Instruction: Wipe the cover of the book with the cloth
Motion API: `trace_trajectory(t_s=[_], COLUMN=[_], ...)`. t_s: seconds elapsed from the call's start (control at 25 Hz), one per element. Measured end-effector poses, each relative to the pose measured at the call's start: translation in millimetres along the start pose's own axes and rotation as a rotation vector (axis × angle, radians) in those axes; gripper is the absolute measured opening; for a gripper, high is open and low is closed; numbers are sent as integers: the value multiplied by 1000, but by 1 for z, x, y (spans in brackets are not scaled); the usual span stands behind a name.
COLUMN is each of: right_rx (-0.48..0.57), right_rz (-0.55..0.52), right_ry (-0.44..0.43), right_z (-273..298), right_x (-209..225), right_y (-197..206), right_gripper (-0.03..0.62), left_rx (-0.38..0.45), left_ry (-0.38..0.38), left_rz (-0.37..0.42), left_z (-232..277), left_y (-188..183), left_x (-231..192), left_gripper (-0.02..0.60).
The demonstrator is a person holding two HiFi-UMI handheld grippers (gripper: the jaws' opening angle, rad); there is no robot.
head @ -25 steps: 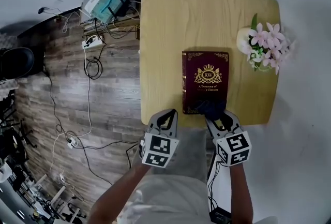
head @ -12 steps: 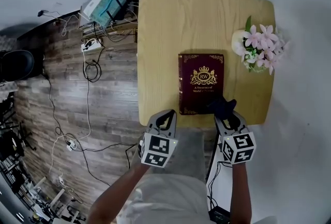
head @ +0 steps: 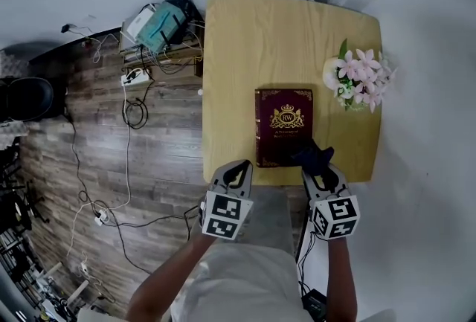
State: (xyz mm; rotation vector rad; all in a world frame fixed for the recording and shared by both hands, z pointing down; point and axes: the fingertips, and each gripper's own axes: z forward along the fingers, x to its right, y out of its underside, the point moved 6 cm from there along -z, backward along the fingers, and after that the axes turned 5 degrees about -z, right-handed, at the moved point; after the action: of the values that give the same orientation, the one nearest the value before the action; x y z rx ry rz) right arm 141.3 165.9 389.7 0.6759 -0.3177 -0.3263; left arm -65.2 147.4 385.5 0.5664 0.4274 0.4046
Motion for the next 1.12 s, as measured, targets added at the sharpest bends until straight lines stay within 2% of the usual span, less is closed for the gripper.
trace_trajectory(t_s=[0.52,0.72,1.12], right_rx=[229,342,497], right_rz=[-51,-83,-110], right_ry=[61,66,107], right_z=[-54,-88,-141], right_x=[-33,-49,-84], right_y=[-77,-104,-118], right_gripper=[158,158,158], left_rx=[196,275,436], left_ry=[-8,-9,14], left_rz=[19,0,31], left_z=[-86,-126,-192], left_y=[-55,-72,-94], left_x=[5,1,-3], left_gripper=[6,6,6])
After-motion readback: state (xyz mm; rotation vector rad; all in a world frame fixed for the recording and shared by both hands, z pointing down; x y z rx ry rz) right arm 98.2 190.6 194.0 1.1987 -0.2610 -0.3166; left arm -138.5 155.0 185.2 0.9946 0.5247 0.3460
